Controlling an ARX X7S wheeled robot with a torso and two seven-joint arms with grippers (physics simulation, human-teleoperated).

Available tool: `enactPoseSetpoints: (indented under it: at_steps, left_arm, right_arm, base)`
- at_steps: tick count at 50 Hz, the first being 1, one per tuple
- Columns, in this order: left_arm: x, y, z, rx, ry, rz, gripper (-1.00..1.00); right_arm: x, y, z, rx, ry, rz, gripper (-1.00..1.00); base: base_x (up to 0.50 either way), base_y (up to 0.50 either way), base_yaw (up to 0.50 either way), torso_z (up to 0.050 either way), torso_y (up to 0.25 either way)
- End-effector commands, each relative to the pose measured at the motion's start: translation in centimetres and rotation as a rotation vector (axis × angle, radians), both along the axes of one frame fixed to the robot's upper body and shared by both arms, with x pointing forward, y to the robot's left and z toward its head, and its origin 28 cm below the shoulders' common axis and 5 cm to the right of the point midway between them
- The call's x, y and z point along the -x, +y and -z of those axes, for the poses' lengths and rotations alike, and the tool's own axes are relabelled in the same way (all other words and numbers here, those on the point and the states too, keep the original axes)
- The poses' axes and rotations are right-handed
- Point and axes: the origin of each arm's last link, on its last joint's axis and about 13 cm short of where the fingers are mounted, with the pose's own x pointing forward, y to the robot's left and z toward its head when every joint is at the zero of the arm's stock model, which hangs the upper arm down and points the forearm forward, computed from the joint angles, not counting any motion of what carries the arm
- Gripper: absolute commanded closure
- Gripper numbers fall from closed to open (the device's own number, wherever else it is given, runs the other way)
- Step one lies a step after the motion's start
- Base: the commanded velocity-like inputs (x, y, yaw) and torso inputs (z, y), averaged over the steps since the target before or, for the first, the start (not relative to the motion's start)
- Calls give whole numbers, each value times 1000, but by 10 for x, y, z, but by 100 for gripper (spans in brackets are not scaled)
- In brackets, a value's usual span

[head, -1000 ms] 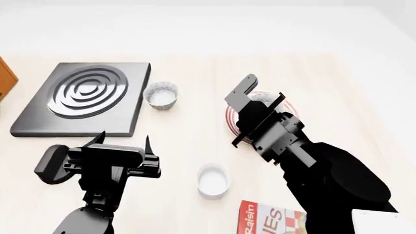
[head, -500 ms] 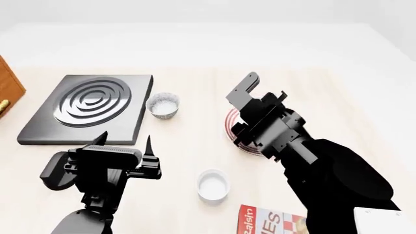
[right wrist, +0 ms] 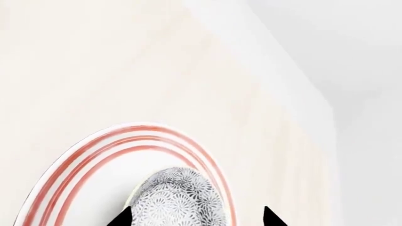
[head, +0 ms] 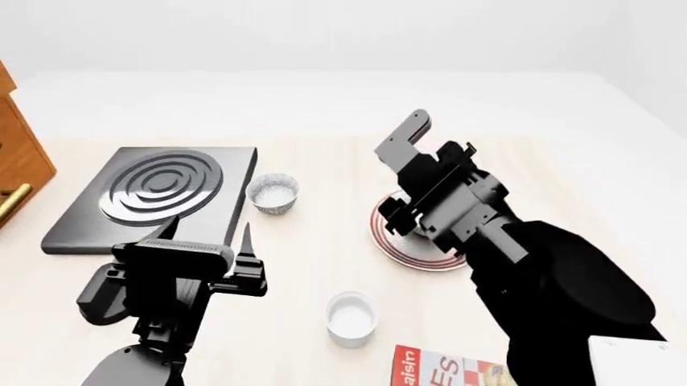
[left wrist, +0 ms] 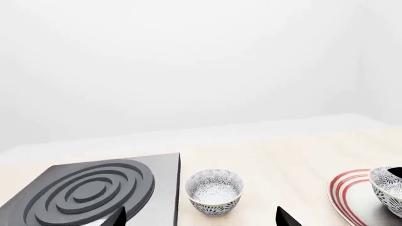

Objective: Pick the akita bowl next to the cookies box and place it on the plate.

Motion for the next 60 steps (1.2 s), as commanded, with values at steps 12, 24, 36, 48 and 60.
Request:
enactPoseSetpoints:
  at_steps: [12,24,36,48,60]
  left_arm:
    - [-4,0,-10,3,-4,-33,-100]
    - [-4,-2,-16,1,-23,-38,-100]
    - [-4,-4,-25,-19,-35,-39,-100]
    - [-4,-8,-41,-34,-70,-23,-100]
    - [-5,-11,-56,-60,-100,-22,-100]
  right_arm:
    - [-1,-53,-53,-377,-190,176,-100]
    - [68,-59,-50,-563,-523,57,-100]
    - [105,-58,-20,-749,-627,60,-100]
    - [134,-51,-17,-782,-827,66,-100]
    - [144,-48,-19,-786,-833,21,-100]
  base:
    - [0,0,0,-1,25]
    - [0,0,0,0,0]
    - [0,0,0,0,0]
    - [0,0,0,0,0]
    - [0,0,0,0,0]
